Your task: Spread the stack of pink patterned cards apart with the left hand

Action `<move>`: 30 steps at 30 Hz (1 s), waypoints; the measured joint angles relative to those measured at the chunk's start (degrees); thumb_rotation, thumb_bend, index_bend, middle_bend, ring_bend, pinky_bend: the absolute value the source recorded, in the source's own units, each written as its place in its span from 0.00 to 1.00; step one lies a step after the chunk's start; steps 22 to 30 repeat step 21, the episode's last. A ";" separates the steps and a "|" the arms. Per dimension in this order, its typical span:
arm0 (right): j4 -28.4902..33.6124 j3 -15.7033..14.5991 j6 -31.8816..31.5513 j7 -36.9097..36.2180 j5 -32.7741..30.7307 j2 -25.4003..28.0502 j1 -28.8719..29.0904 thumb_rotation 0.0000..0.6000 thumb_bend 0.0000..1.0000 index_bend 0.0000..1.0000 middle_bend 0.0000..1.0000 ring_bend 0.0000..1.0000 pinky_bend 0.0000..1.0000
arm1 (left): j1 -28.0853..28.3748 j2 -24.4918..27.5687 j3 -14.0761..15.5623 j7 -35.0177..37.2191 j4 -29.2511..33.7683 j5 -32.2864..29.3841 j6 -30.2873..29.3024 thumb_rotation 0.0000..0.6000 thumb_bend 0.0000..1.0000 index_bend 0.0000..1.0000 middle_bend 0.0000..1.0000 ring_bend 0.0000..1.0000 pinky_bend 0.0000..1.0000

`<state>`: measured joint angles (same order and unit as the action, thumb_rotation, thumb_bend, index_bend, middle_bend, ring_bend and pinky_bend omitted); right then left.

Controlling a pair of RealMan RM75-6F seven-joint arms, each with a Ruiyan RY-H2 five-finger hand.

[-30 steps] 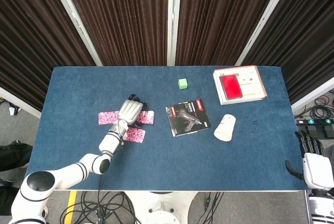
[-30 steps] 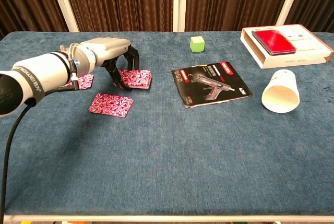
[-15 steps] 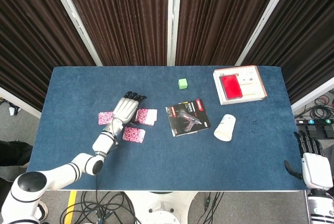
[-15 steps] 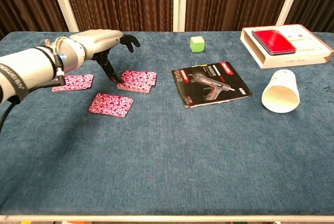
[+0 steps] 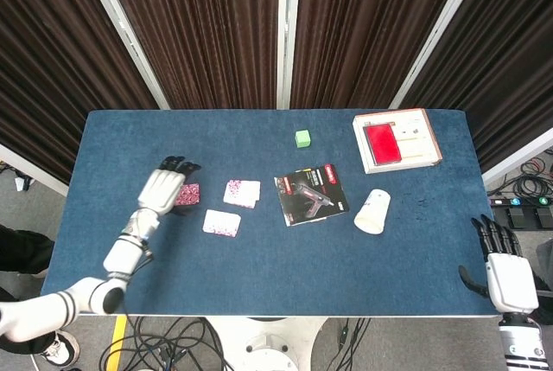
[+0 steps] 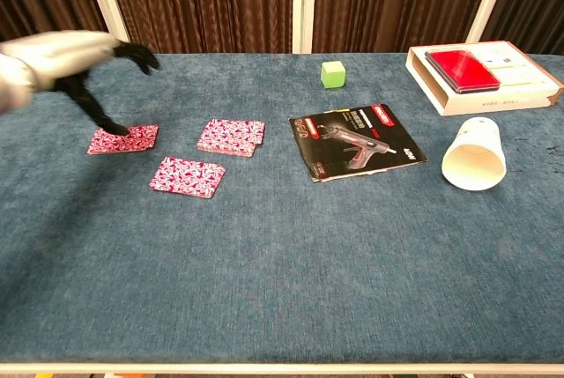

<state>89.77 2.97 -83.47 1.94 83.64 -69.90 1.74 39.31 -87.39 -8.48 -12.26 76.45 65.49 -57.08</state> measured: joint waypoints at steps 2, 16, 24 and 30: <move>0.57 -0.39 -0.12 0.83 0.76 -0.18 0.10 1.00 0.23 0.00 0.00 0.00 0.00 | -2.30 1.40 1.12 0.46 1.37 1.94 -3.85 1.00 0.05 0.20 0.19 0.06 0.10; 2.39 -0.75 -1.29 2.65 2.88 -0.93 0.57 1.00 0.23 0.00 0.00 0.00 0.00 | -23.48 9.50 8.31 3.41 7.98 6.21 -26.40 1.00 0.05 0.20 0.19 0.06 0.10; 2.02 -0.98 -2.17 2.13 3.37 -0.89 0.15 1.00 0.23 0.00 0.00 0.00 0.00 | -27.33 10.05 9.20 3.71 6.91 7.80 -30.45 1.00 0.05 0.20 0.19 0.06 0.10; 2.02 -0.98 -2.17 2.13 3.37 -0.89 0.15 1.00 0.23 0.00 0.00 0.00 0.00 | -27.33 10.05 9.20 3.71 6.91 7.80 -30.45 1.00 0.05 0.20 0.19 0.06 0.10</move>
